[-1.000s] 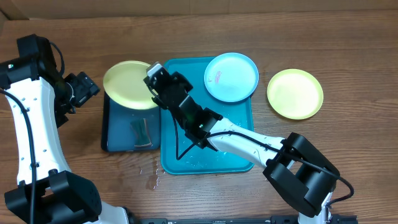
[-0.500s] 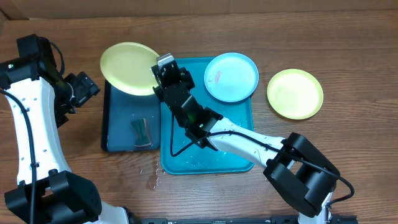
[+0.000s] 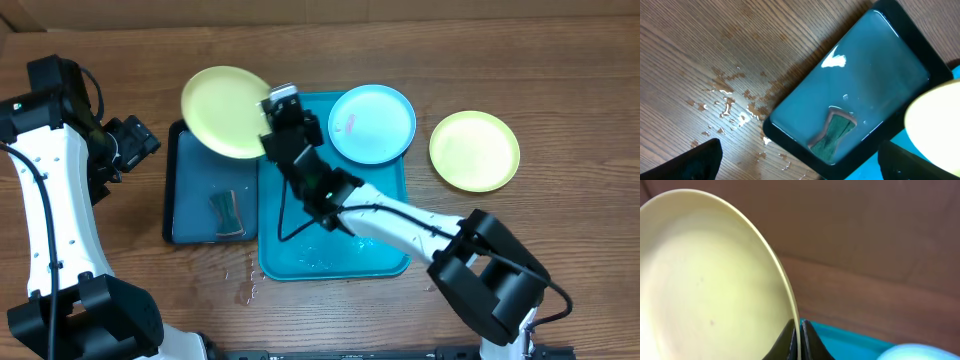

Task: Clean dirty plates on tray and stack at the side
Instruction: 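Swing the yellow plate with the right gripper over to the right side, then lower the yellow plate onto the other yellow plate and release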

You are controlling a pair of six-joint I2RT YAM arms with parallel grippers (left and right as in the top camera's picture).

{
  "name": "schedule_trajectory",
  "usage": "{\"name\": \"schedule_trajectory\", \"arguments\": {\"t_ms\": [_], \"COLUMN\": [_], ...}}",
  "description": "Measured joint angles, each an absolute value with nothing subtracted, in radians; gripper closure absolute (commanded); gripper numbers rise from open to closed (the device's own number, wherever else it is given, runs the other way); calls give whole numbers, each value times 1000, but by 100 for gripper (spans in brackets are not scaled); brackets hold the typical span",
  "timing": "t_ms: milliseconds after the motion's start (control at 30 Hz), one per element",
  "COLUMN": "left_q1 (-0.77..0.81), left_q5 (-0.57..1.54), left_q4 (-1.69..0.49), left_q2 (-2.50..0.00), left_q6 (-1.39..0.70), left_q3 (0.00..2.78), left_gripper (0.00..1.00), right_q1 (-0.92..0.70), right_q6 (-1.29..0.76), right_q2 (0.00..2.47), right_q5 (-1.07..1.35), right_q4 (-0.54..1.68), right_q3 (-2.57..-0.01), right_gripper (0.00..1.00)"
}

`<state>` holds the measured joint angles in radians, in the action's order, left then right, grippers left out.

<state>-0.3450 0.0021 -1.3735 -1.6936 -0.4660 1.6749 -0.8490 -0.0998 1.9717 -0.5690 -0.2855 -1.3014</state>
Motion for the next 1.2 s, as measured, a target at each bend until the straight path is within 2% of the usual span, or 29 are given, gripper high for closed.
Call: {"name": "schedule_trajectory", "arguments": {"t_ms": [300, 667, 933, 1200], "left_q1": [-345, -345, -345, -345], "left_q5": [2, 2, 2, 2], "left_q4": [-1373, -1373, -1373, -1373], "left_q2": [-1693, -1693, -1693, -1694], "left_q6": [-466, -466, -466, -466], "left_q3": [1675, 1675, 1675, 1675], "left_gripper": [0, 0, 0, 0], "right_q1": [-578, -86, 238, 395], "right_q6": [-383, -608, -654, -661], "right_q2": [1854, 1751, 1751, 1751], "right_q5": [-221, 272, 372, 352], "right_q4": [-16, 286, 511, 650], "right_q3": [-1301, -1303, -1303, -1303], "right_gripper": [96, 96, 96, 96]}}
